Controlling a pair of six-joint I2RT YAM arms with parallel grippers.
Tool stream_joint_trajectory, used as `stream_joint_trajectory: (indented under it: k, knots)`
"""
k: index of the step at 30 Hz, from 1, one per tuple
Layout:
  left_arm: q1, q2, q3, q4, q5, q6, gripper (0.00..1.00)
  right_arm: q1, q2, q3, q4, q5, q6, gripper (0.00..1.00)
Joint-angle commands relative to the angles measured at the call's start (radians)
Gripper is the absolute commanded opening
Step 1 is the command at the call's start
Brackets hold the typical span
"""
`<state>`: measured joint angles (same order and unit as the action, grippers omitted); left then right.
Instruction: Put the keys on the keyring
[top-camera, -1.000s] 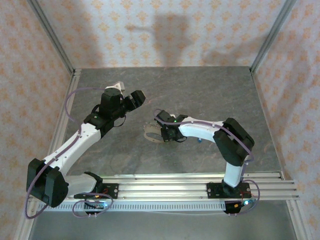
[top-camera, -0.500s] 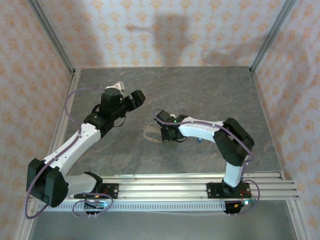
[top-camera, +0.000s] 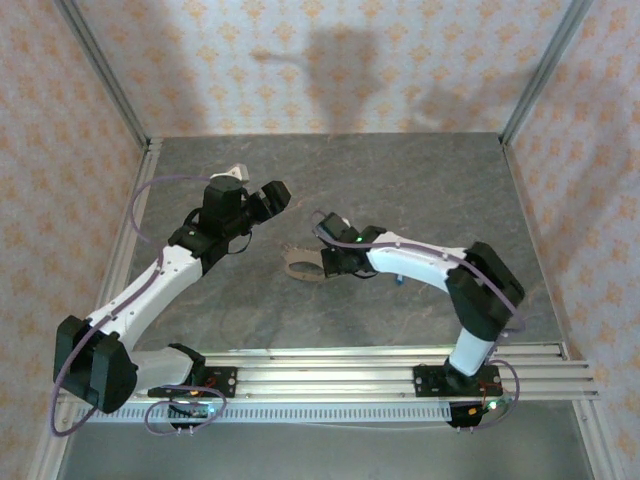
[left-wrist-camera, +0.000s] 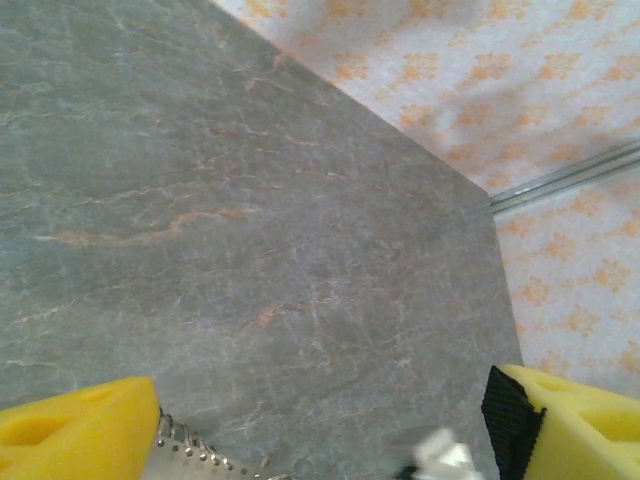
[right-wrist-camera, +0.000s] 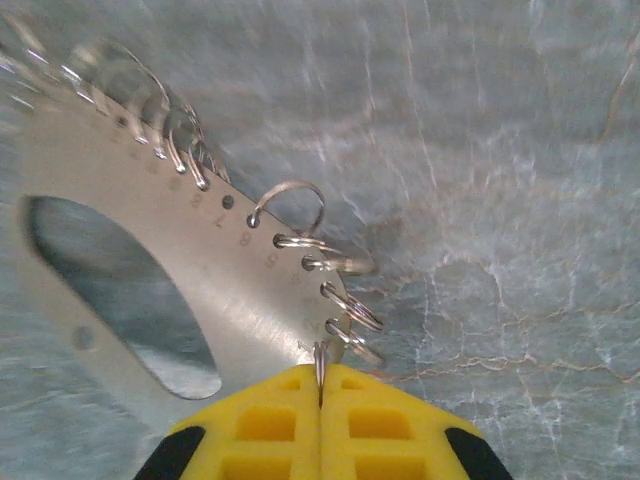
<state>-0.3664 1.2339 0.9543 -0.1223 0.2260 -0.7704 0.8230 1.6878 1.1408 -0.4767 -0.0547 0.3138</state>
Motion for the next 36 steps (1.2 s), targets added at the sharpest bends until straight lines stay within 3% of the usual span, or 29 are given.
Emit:
stream_joint_trajectory:
  k: [1, 7, 12, 21, 36]
  knots:
    - [0.001, 0.016, 0.06, -0.059, -0.043, -0.012, 0.86, -0.036, -0.118, 0.025, 0.072, -0.061, -0.067, 0.0]
    - [0.0, 0.04, 0.115, -0.05, 0.044, 0.061, 0.83, -0.146, -0.259, 0.034, 0.195, -0.234, -0.101, 0.0]
    - [0.001, 0.072, 0.134, 0.06, 0.144, 0.053, 0.79, -0.242, -0.347, 0.02, 0.341, -0.406, -0.085, 0.0]
    - [0.0, 0.132, 0.204, 0.206, 0.303, 0.039, 0.7, -0.38, -0.39, -0.009, 0.556, -0.642, 0.026, 0.0]
    - [-0.041, 0.179, 0.25, 0.429, 0.502, -0.009, 0.46, -0.441, -0.358, -0.043, 0.871, -0.922, 0.245, 0.0]
